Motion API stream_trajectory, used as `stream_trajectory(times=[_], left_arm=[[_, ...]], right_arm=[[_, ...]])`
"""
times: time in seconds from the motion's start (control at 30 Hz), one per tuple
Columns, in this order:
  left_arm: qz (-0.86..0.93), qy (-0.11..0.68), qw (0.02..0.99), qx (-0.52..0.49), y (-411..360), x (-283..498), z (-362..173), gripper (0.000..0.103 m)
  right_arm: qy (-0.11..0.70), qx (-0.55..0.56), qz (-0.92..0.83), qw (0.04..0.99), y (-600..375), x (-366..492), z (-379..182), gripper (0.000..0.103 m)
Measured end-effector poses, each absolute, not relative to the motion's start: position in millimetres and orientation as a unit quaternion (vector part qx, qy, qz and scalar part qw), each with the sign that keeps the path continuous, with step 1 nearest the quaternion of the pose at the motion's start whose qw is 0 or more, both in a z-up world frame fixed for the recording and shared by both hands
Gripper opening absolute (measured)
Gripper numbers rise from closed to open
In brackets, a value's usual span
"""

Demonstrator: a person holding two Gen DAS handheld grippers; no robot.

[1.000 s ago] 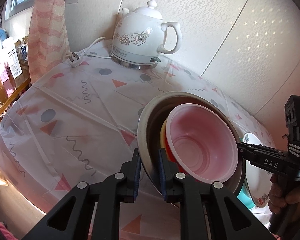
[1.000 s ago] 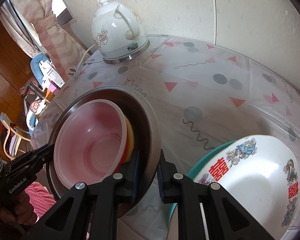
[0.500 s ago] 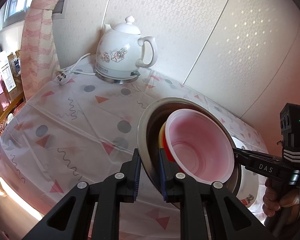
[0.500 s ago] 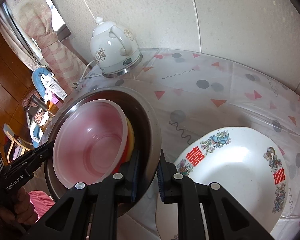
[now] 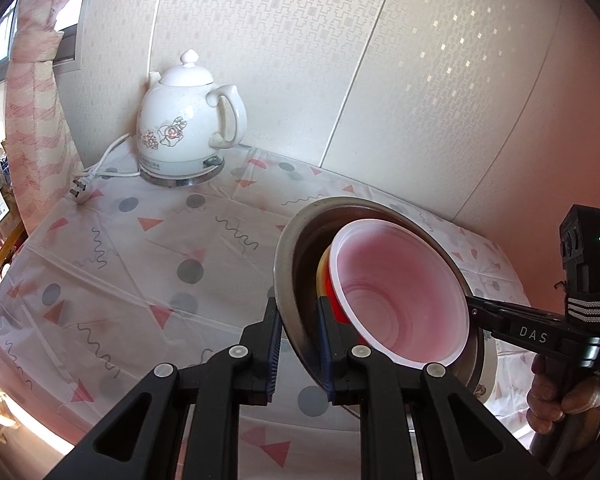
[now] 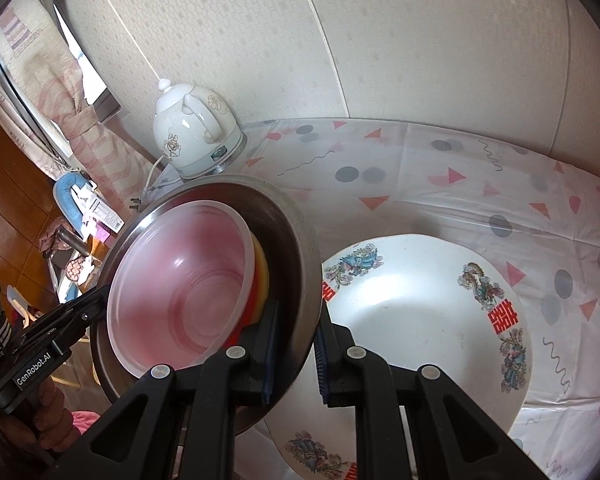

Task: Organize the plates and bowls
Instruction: 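Lift the nested bowls with both grippers and carry them over the floral plates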

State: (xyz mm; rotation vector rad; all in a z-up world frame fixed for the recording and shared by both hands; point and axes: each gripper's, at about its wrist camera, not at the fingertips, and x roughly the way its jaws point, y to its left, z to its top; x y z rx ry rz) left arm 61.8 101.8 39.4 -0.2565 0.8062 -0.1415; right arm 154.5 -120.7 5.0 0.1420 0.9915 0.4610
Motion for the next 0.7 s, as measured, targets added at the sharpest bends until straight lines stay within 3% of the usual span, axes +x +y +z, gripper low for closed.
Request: stream_trajectory(times=[0.7], left_arm=[[-0.162,0.391,0.903,-0.077,22,78,54,0.019]], right_arm=[[0.446,0.119,0.142,0.876,-207,128,20,0.016]])
